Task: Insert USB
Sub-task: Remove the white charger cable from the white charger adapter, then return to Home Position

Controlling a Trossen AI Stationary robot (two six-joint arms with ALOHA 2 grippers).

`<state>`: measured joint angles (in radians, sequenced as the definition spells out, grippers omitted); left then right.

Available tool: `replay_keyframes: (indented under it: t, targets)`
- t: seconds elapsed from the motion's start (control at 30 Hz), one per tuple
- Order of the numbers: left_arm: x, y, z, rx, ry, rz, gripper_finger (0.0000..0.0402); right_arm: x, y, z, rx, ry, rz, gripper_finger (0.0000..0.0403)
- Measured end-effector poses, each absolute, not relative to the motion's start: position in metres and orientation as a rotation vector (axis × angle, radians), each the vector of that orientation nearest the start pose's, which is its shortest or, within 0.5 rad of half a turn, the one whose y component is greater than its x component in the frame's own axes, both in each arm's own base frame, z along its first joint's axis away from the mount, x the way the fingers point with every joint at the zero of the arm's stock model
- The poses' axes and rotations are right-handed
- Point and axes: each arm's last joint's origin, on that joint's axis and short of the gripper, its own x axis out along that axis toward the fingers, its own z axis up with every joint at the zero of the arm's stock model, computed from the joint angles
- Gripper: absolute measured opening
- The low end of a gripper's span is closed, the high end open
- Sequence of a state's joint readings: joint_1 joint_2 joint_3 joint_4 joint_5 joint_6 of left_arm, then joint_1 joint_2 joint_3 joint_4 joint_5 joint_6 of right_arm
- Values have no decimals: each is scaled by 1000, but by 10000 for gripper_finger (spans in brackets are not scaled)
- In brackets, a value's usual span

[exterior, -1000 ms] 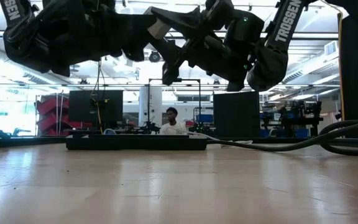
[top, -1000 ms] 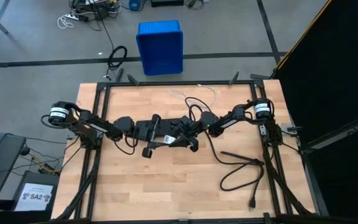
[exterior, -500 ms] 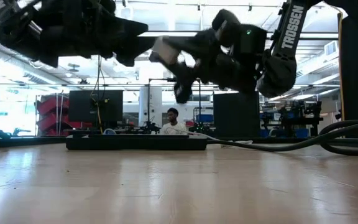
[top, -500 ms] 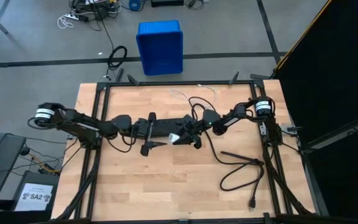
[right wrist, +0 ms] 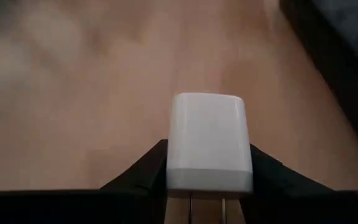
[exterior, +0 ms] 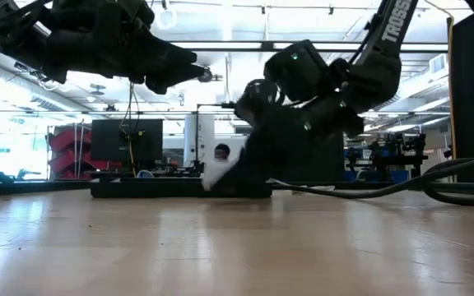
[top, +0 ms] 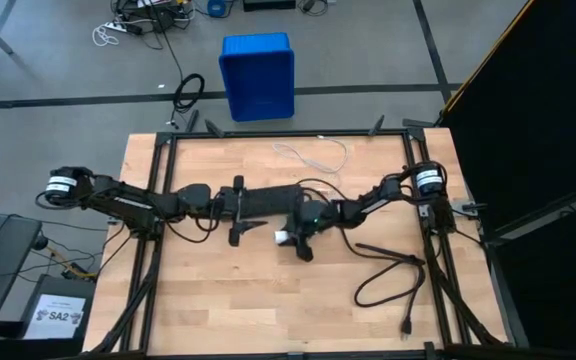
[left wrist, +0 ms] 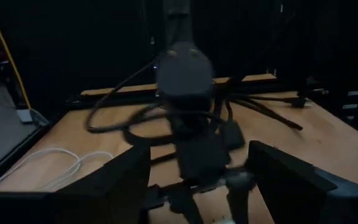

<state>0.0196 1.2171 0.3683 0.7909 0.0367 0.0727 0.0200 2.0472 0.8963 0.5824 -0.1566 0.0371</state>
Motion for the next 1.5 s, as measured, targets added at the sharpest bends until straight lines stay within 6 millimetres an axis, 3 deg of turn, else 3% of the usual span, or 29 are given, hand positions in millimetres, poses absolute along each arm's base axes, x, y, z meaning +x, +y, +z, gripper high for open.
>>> replay_keyframes:
  t: [0.2,0.57,0.77,0.93,1.1,1.2,1.5]
  targets:
    - [232,4,201,72,62,-2,254,376,32,85,-64,602,113,140]
    - [232,4,201,52,68,1,254,372,37,100,-32,598,154,226]
    - [231,6,202,-6,61,73,253,365,35,142,-13,551,164,246]
    - [222,8,218,63,8,137,216,350,28,195,-42,413,147,203]
    - [190,14,243,131,-14,218,96,314,16,232,-98,304,24,89]
    - [168,17,251,133,5,235,18,284,7,236,-101,275,-17,20]
    - [110,13,261,155,-6,218,1,175,-5,222,-85,69,-77,2]
